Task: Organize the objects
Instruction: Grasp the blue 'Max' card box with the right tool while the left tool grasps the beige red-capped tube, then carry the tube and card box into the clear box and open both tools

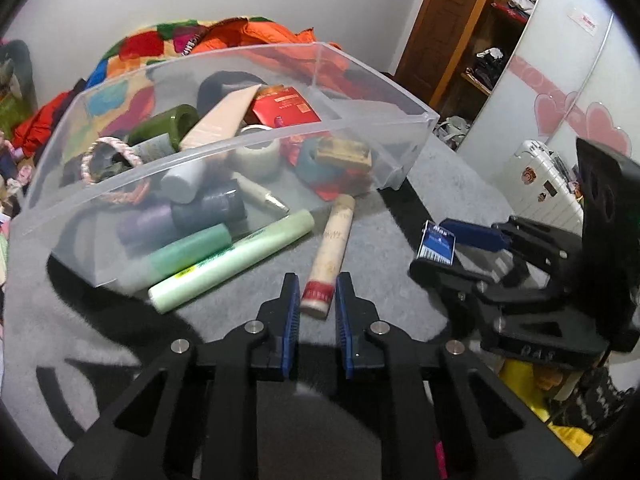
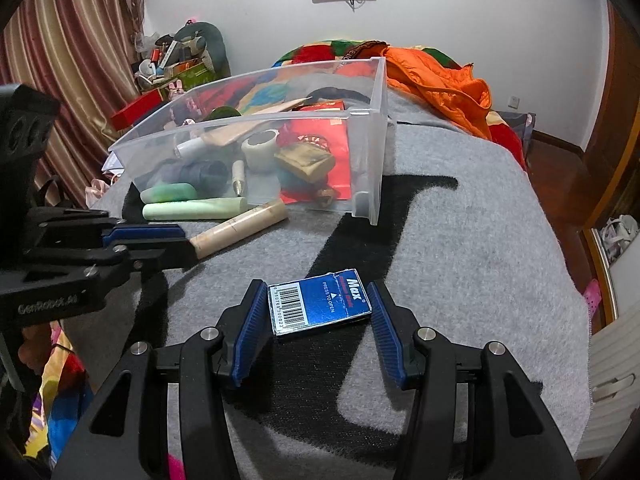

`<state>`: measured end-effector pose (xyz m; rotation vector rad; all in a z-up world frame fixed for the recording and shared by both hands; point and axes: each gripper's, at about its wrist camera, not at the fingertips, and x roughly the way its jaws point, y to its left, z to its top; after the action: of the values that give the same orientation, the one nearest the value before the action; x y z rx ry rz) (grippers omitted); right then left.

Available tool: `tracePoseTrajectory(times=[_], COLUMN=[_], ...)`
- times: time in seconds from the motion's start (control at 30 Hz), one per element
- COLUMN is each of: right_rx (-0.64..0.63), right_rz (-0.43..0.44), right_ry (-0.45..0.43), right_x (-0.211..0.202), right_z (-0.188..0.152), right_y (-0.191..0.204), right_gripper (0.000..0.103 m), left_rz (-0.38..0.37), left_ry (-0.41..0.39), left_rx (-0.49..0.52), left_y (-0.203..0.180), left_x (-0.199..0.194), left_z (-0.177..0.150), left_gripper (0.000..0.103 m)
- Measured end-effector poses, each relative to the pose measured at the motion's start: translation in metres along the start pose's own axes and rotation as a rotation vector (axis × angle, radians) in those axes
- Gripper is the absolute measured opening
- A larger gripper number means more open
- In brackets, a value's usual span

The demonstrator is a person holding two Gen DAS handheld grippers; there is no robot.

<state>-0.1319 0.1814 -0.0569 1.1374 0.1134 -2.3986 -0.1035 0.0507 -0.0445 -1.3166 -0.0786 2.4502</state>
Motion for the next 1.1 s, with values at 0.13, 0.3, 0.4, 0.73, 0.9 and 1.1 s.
tracePoseTrajectory(times=[0.13, 0.3, 0.4, 0.73, 0.9, 1.1], right_rx=[0.001, 0.010, 0.008, -0.001, -0.011, -0.019], right_rz=[-0.001, 0.008, 0.006, 0.019, 0.028, 0.038], right_ry=[0.000, 0.000, 0.002, -0.014, -0.033, -0.053], right_x=[0.000, 0.000, 0.001, -0.005, -0.011, -0.016], right_z=[0.000, 0.000, 0.001, 0.007, 0.012, 0.018], right_y=[0.000, 0.000, 0.002, 0.013, 0.018, 0.025], right_gripper=[0.048, 0.048, 0.048, 0.048, 0.048, 0.048], left_rz=[-0.018, -0.030, -0.045, -0.031, -0.023, -0.009], left_ry=[0.029, 0.011, 0.000, -0.027, -0.048, -0.092], left_rx=[0.014, 0.014, -0.004, -0.020, -0.039, -0.073], left_y=[-0.005, -0.006, -0.002, -0.003, -0.003, 0.003], left_x=[0.017, 0.024, 0.022, -0.001, -0.016, -0.034], left_z=[0.008, 0.013, 0.009, -0.016, -0.029, -0.033], left_gripper=[0.020, 0.020, 0.017, 0.014, 0.014, 0.014])
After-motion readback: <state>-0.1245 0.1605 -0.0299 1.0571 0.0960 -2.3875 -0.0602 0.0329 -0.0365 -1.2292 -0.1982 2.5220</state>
